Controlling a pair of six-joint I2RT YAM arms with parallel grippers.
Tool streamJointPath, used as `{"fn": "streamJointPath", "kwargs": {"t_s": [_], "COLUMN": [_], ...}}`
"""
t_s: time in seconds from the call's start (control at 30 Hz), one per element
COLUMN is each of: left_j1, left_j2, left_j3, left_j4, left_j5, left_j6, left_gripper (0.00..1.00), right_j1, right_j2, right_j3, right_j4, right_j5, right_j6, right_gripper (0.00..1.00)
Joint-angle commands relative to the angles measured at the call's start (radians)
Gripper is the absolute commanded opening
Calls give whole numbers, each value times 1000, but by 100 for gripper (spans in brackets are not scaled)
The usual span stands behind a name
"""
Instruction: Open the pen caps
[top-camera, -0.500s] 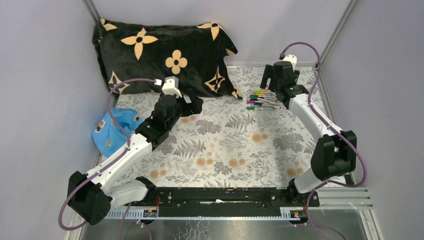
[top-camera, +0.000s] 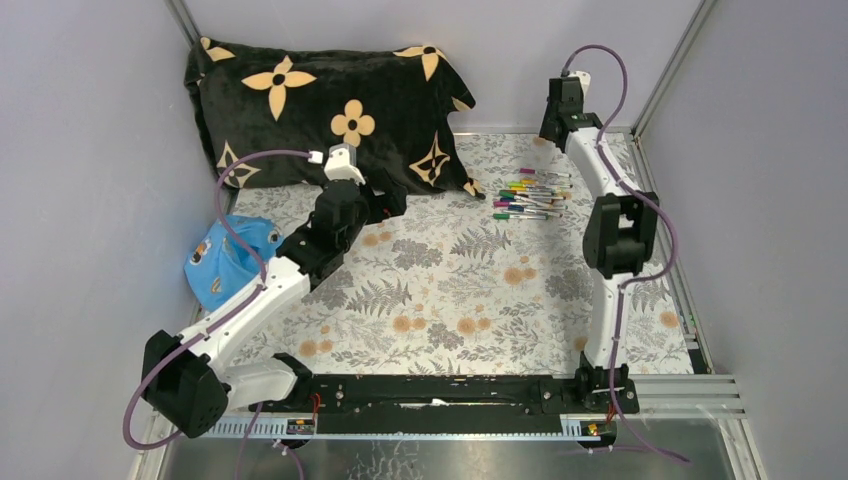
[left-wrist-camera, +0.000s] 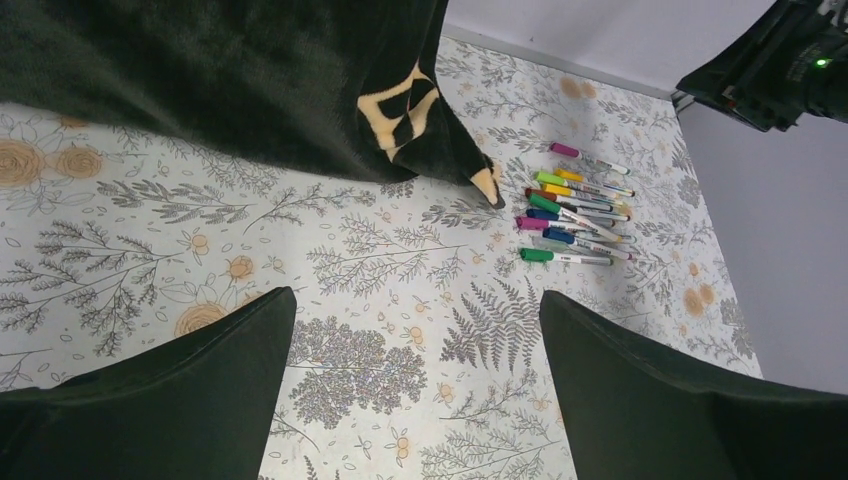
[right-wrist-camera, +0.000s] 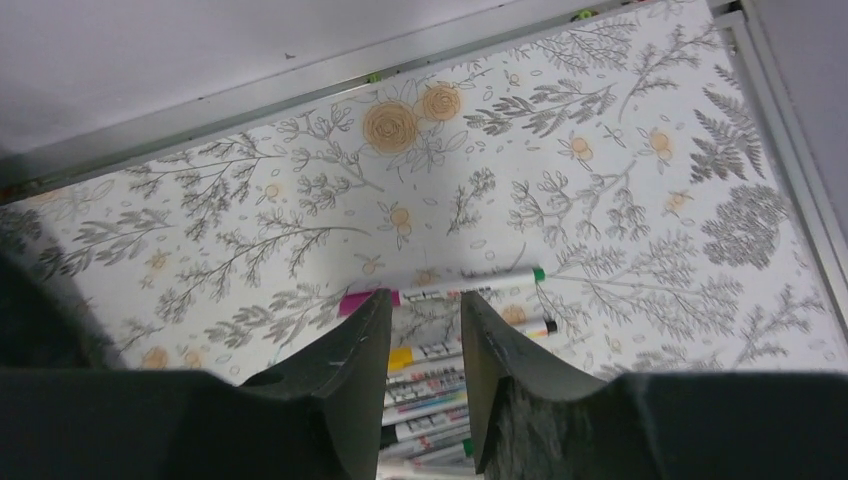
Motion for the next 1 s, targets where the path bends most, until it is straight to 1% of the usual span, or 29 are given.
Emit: {"fn": "streamJointPath", "kwargs": {"t_s": [0.0,0.13,0.23,0.4,0.6,0.77,0.97], "left_j1": [-7,-8,-7,-6,-7,-7,-6], "left_j2": [19,34,47,57,56,66,67], "left_j3": [5,-16,-21,-29,-49,-56,-69], "left_j4": [67,114,126,142,171,178,184], "left_j5": [-57,-68,-71,-74,-82,-86,-81], "left_j6": [-42,-59,-65,-73,-79,-86,-101], "left_gripper": [98,98,98,98,98,99,99], "right_j1": [-14,-20,-21,-29,-43,-50,-53], "right_j2": [127,227,287,366,432,485,489], "right_j3": [184,294,359,419,457,528,498], "right_j4": [-122,-161,-192,-237,-281,-347,-372], "right_j5": [-65,-98,-105,-108,-135,-132,-134], "right_j6": [-6,0,11,30,51,70,75], "right_gripper": [36,32,32,33,35,36,37]}}
